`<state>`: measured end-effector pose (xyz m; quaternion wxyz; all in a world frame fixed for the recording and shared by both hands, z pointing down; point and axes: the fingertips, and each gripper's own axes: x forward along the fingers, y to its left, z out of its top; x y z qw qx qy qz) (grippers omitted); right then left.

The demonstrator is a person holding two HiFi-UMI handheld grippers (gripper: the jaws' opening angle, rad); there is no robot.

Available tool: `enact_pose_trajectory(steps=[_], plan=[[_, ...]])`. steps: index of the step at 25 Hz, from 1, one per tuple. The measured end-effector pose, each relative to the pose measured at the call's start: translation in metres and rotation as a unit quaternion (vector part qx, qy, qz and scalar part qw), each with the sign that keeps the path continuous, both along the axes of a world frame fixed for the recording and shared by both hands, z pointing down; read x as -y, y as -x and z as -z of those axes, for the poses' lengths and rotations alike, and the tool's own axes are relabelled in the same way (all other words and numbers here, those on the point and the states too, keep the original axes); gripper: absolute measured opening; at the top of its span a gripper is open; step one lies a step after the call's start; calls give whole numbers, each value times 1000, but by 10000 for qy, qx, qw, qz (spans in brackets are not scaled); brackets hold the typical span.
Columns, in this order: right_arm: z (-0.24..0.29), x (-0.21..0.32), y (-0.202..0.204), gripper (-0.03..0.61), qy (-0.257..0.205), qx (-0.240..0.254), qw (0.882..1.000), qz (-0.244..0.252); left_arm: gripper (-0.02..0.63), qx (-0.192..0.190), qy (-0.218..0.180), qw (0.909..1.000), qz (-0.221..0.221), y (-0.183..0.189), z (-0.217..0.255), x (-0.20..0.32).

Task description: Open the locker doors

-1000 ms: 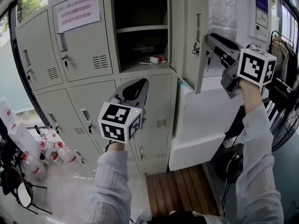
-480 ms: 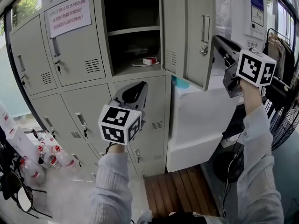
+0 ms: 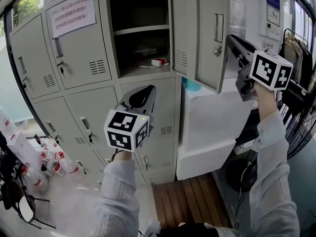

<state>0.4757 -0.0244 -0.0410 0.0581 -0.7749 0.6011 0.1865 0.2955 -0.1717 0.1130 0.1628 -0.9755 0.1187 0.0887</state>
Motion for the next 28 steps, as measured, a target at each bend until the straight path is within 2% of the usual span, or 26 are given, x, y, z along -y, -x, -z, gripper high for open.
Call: enact_pose_trajectory(steps=[3,6,11,18,28], plan=[[-1,0,1,29,-12,-16,10000,-51,12,4,-4,10000,17,2,0,0],[-2,0,4,29,39,-231,9994,-249,11,6,10,10000,30,4,-2,0],[8,-22,19,29,-233,-390,9982,-393,12,34,37,10000,26,6,-5,-3],[14,-34,69,29,-495,-199,9983,240,11,22,22,10000,9,15,-5,-10],[-37,-4,114,29,-134,-79,9975,693,11,108,197,9992,321,54,-26,1]])
